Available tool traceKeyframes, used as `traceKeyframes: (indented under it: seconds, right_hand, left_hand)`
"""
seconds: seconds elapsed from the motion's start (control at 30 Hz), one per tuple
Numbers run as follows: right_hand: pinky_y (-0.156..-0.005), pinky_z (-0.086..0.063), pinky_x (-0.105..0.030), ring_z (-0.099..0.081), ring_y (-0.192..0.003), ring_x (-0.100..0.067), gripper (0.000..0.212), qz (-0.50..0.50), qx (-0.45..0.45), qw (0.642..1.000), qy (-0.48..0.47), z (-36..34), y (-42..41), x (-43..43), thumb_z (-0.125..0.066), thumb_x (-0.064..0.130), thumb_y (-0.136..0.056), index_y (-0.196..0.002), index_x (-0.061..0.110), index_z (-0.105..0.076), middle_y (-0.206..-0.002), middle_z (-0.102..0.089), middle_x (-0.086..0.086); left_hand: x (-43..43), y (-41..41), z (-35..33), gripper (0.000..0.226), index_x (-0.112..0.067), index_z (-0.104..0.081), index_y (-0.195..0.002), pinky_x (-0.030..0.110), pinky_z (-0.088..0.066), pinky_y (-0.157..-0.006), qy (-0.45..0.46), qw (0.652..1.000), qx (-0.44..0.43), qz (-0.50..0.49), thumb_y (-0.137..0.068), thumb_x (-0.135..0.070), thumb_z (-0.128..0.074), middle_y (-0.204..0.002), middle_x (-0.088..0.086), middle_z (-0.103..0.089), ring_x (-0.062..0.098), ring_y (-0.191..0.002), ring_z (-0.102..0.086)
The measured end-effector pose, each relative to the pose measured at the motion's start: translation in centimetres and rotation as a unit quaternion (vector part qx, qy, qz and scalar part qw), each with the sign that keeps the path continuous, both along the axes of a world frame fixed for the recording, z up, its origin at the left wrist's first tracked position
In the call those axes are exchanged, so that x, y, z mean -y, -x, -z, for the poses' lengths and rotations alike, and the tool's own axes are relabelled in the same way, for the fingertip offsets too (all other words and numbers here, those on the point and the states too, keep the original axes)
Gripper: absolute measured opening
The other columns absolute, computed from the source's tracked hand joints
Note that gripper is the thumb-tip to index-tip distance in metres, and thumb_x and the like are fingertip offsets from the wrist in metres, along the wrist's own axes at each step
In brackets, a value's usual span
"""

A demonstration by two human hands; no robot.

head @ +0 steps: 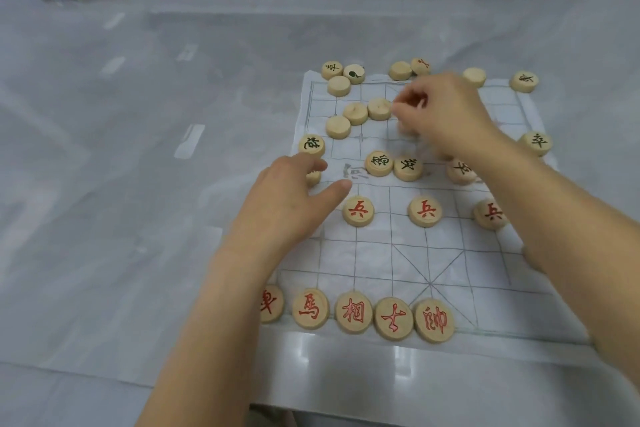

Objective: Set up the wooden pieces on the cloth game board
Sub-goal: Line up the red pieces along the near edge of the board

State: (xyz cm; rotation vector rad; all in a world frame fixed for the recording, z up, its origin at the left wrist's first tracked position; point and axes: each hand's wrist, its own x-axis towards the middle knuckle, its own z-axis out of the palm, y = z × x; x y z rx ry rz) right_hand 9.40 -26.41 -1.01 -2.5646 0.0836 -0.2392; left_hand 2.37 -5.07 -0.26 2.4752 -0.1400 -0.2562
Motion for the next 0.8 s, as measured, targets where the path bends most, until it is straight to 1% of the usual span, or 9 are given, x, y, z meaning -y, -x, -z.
traceKeyframes:
  seconds: [0.1, 0.23, 0.3, 0.4, 0.47, 0.57, 0.63, 0.73, 0.8]
  right_hand:
    - [-0.073, -0.046, -0.030, -0.059, -0.091, -0.021, 0.018, -0.018, -0.007, 1.000, 0.025, 0.9, -5.3, -2.4, -0.062, 0.029, -0.082, -0.094, 0.018, -0.067, -0.090, -0.063, 0.001]
    - [-0.074, -0.043, -0.035, -0.056, -0.102, -0.032, 0.036, -0.011, -0.020, 0.991, 0.129, 2.6, -9.6, -5.0, -0.053, 0.037, -0.081, -0.111, 0.019, -0.060, -0.112, -0.061, -0.009]
    - [-0.075, -0.041, -0.039, -0.055, -0.103, -0.036, 0.039, -0.019, -0.028, 0.982, 0.188, 3.3, -10.5, -5.7, -0.051, 0.042, -0.083, -0.114, 0.020, -0.056, -0.114, -0.059, -0.013]
    - [-0.077, -0.040, -0.041, -0.054, -0.102, -0.037, 0.042, -0.024, -0.051, 0.973, 0.224, 3.7, -11.2, -5.9, -0.055, 0.047, -0.082, -0.114, 0.021, -0.052, -0.112, -0.057, -0.013]
    - [-0.080, -0.040, -0.042, -0.054, -0.103, -0.037, 0.039, -0.021, -0.063, 0.972, 0.226, 3.5, -11.5, -6.0, -0.059, 0.040, -0.081, -0.114, 0.021, -0.051, -0.112, -0.058, -0.013]
    - [-0.083, -0.038, -0.040, -0.054, -0.104, -0.035, 0.030, -0.029, -0.055, 0.975, 0.212, 3.3, -11.5, -6.4, -0.053, 0.022, -0.082, -0.111, 0.017, -0.052, -0.112, -0.059, -0.012]
    - [-0.082, -0.038, -0.040, -0.054, -0.104, -0.035, 0.034, -0.024, -0.045, 0.981, 0.186, 2.6, -10.5, -6.2, -0.054, 0.022, -0.081, -0.115, 0.016, -0.051, -0.113, -0.059, -0.012]
    - [-0.082, -0.045, -0.037, -0.055, -0.103, -0.027, 0.048, -0.030, -0.054, 0.996, 0.061, 0.9, -6.9, -5.3, -0.059, 0.025, -0.079, -0.125, 0.020, -0.049, -0.117, -0.057, -0.007]
    - [-0.081, -0.047, -0.032, -0.056, -0.094, -0.016, 0.044, -0.047, -0.067, 0.996, -0.040, -0.3, -3.0, -4.5, -0.060, 0.029, -0.081, -0.124, 0.025, -0.054, -0.112, -0.059, 0.001]
  left_hand:
    - [-0.9, -0.5, 0.3, 0.048, -0.026, -0.053, -0.123, 0.026, -0.035, -0.080, -0.025, 0.999, 0.005, -0.023, -0.083, -0.052, -0.055, -0.126, -0.004, -0.054, 0.016, -0.118, -0.048]
    - [-2.1, -1.1, 0.6, 0.051, -0.024, -0.051, -0.126, 0.031, -0.038, -0.083, -0.072, 0.996, 0.018, -0.045, -0.083, -0.053, -0.054, -0.127, 0.000, -0.054, 0.022, -0.118, -0.048]
    - [-2.5, -1.2, 0.8, 0.051, -0.023, -0.051, -0.126, 0.032, -0.039, -0.083, -0.086, 0.995, 0.019, -0.048, -0.084, -0.051, -0.055, -0.126, 0.001, -0.054, 0.023, -0.118, -0.048]
    - [-2.5, -1.2, 1.0, 0.051, -0.023, -0.050, -0.126, 0.030, -0.038, -0.078, -0.091, 0.995, 0.012, -0.045, -0.084, -0.051, -0.054, -0.125, 0.001, -0.054, 0.023, -0.116, -0.049]
    - [-2.5, -1.2, 1.0, 0.051, -0.023, -0.050, -0.126, 0.029, -0.038, -0.078, -0.094, 0.995, 0.016, -0.041, -0.084, -0.051, -0.054, -0.125, 0.000, -0.054, 0.022, -0.115, -0.049]
    - [-2.4, -1.1, 1.0, 0.051, -0.023, -0.051, -0.126, 0.029, -0.038, -0.078, -0.098, 0.994, 0.022, -0.037, -0.084, -0.051, -0.054, -0.124, 0.001, -0.055, 0.022, -0.114, -0.050]
    - [-2.3, -0.9, 1.0, 0.051, -0.023, -0.051, -0.126, 0.030, -0.039, -0.080, -0.097, 0.995, 0.020, -0.032, -0.084, -0.051, -0.054, -0.125, 0.001, -0.055, 0.022, -0.114, -0.050]
    - [-1.8, -0.7, 0.6, 0.051, -0.023, -0.051, -0.127, 0.033, -0.041, -0.086, -0.091, 0.995, 0.022, -0.020, -0.084, -0.050, -0.054, -0.126, 0.001, -0.053, 0.022, -0.117, -0.048]
    - [-1.4, -0.4, 0.5, 0.050, -0.024, -0.050, -0.127, 0.033, -0.040, -0.088, -0.087, 0.996, 0.029, -0.004, -0.084, -0.049, -0.055, -0.127, 0.001, -0.052, 0.022, -0.118, -0.046]
